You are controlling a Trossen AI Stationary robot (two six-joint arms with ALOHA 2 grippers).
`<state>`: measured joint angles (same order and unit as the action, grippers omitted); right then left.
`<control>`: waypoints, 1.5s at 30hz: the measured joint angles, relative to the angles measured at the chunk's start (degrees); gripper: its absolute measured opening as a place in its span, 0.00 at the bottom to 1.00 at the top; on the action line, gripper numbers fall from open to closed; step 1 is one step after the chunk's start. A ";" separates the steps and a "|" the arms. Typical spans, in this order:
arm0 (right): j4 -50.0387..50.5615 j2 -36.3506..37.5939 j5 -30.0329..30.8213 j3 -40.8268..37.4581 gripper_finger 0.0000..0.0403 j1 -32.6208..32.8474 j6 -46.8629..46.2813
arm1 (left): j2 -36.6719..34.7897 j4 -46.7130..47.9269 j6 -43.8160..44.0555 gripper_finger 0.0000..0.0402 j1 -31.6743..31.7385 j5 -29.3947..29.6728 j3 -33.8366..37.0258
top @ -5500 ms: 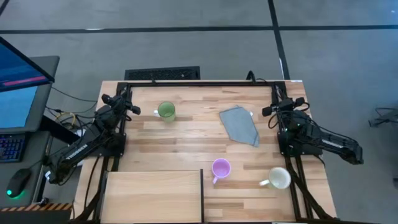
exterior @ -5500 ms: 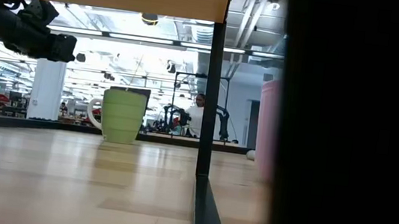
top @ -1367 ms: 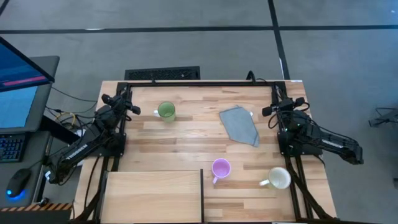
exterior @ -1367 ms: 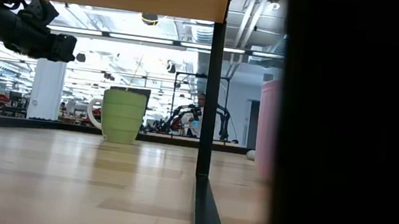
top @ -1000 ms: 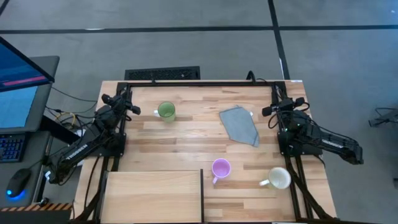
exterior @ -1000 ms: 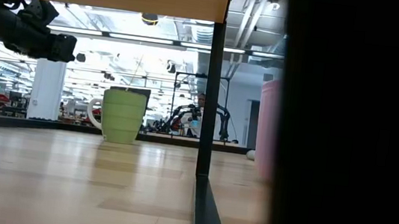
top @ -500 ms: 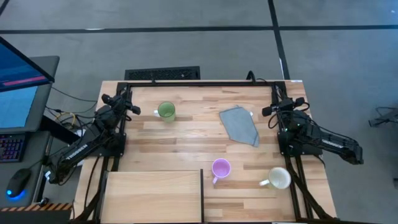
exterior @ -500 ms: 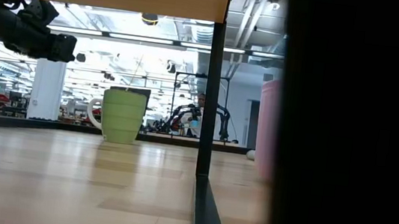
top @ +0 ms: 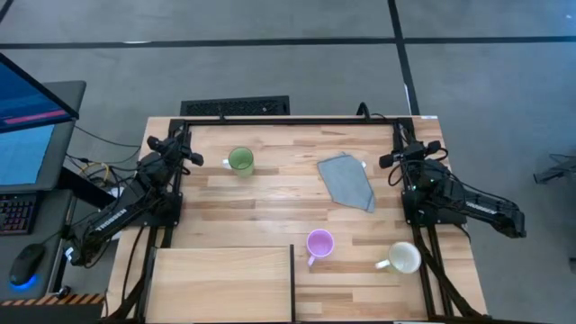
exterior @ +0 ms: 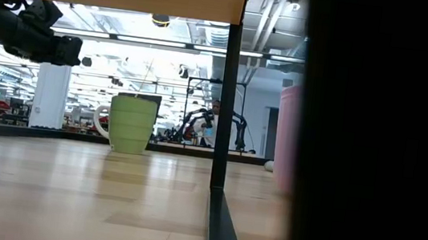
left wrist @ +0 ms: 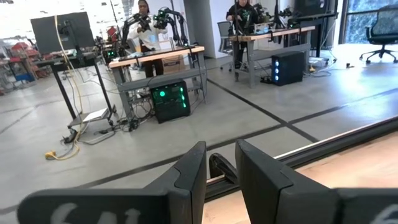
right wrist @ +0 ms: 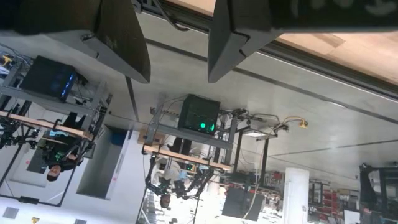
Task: Stack small to large cups/mugs on shelf
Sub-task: Put the purple mug on the shelf
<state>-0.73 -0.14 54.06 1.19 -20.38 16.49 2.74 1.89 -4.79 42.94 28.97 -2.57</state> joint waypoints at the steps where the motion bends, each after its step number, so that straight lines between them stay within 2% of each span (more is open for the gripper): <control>1: 0.02 0.00 0.00 -0.02 0.45 0.00 0.00 | -0.02 -0.02 0.78 0.19 -0.01 0.00 0.00; 11: 0.01 -0.01 -0.02 -0.01 0.45 0.00 0.01 | 0.00 -0.02 7.39 0.19 0.00 -0.04 0.00; 39: 0.00 -0.02 0.00 0.00 0.45 0.00 1.95 | 0.00 -0.02 8.85 0.19 -0.01 -0.24 0.00; 42: -0.02 0.00 0.00 0.00 0.45 0.00 1.95 | -0.02 -0.95 5.70 0.19 0.00 -3.24 0.10; 45: -0.27 -0.01 -0.02 -0.03 0.45 0.00 1.95 | 0.04 -5.34 2.09 0.19 0.00 -9.93 0.44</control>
<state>-1.00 -0.15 54.04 1.16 -20.38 18.44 2.78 -3.45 -2.70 42.94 19.04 -2.13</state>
